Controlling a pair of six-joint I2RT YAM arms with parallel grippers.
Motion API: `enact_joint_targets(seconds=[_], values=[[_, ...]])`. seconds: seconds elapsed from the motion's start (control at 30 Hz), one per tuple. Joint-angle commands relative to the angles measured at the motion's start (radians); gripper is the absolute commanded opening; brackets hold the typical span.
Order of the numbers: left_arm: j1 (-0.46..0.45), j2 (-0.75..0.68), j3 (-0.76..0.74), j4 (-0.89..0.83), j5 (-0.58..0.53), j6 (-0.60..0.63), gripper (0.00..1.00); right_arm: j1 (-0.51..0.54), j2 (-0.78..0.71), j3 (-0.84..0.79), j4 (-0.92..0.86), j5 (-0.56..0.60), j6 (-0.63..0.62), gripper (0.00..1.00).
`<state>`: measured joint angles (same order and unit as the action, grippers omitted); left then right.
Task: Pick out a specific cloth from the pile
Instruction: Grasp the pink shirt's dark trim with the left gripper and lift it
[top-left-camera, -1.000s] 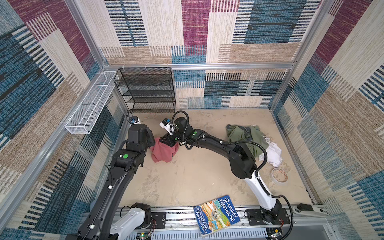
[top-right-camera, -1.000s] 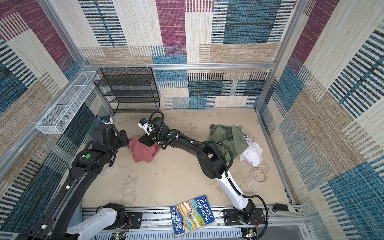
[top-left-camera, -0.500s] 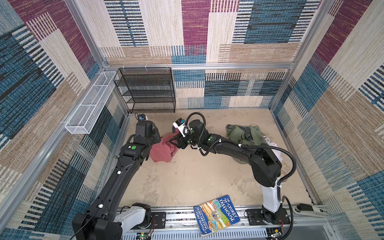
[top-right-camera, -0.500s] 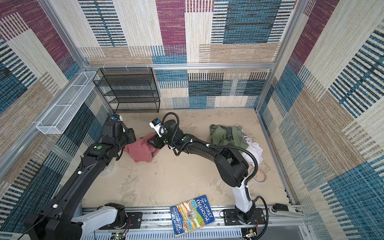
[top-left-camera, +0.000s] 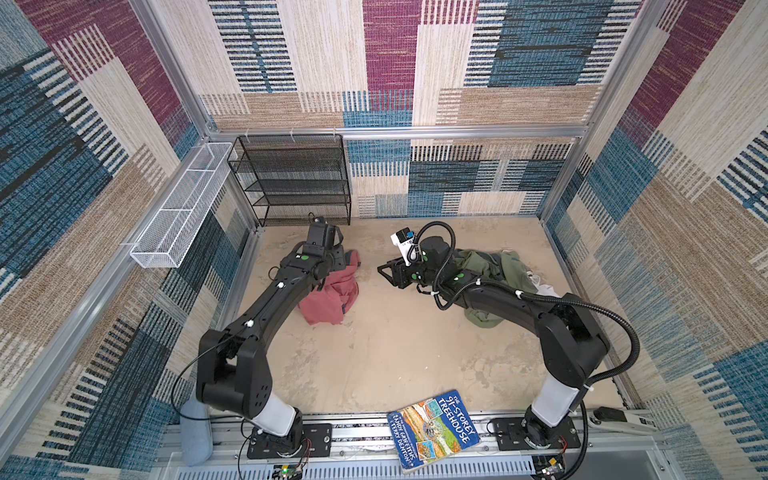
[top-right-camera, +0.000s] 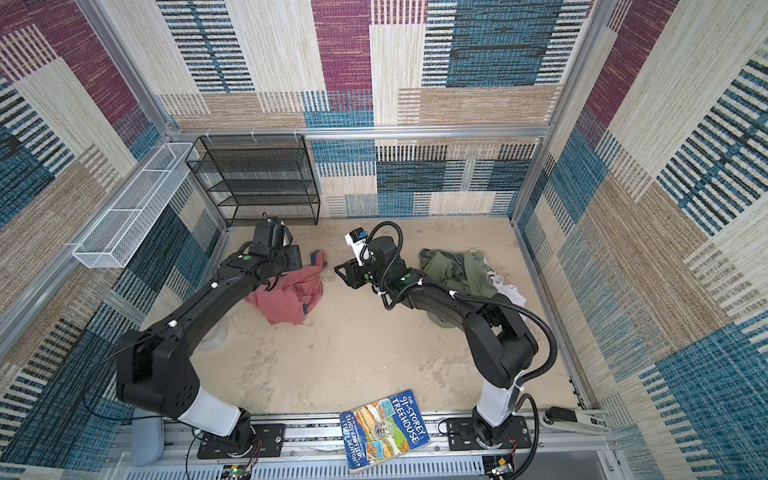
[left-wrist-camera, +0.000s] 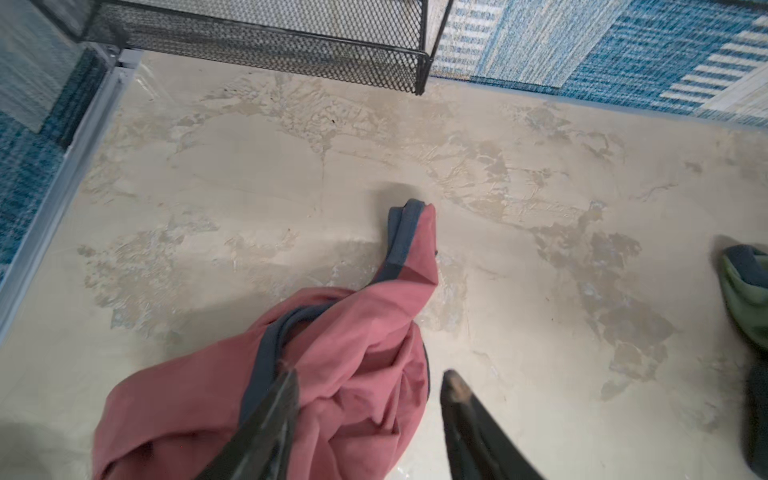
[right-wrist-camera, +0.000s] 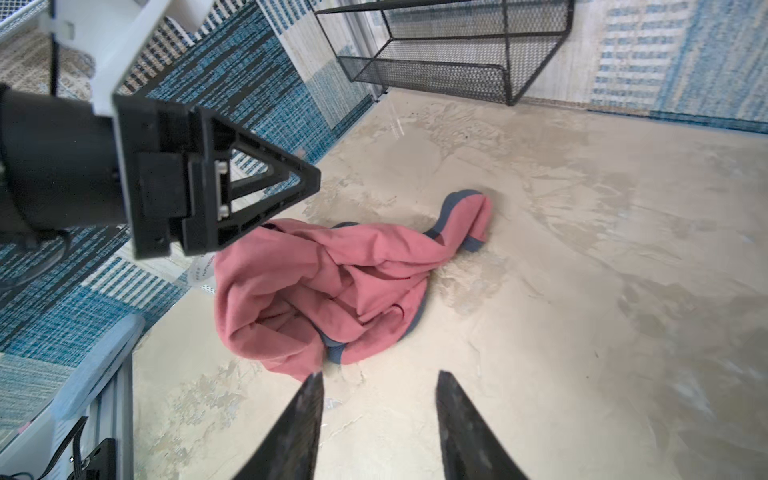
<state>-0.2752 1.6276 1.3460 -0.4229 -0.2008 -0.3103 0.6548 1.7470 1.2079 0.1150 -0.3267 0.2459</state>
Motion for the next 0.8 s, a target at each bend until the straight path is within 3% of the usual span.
enact_joint_targets(seconds=[0.0, 0.27, 0.4, 0.77], values=[[-0.001, 0.105, 0.097, -0.026, 0.02, 0.058, 0.65, -0.007, -0.031, -0.034, 0.052, 0.015, 0.021, 0.47], [-0.002, 0.37, 0.354, -0.146, 0.029, 0.095, 0.67, -0.031, -0.087, -0.101, 0.069, 0.025, 0.027, 0.47], [-0.002, 0.439, 0.389, -0.151, 0.013, 0.097, 0.63, -0.042, -0.092, -0.11, 0.078, 0.014, 0.027, 0.48], [-0.004, 0.557, 0.446, -0.152, -0.005, 0.071, 0.63, -0.053, -0.072, -0.111, 0.09, -0.014, 0.034, 0.48]])
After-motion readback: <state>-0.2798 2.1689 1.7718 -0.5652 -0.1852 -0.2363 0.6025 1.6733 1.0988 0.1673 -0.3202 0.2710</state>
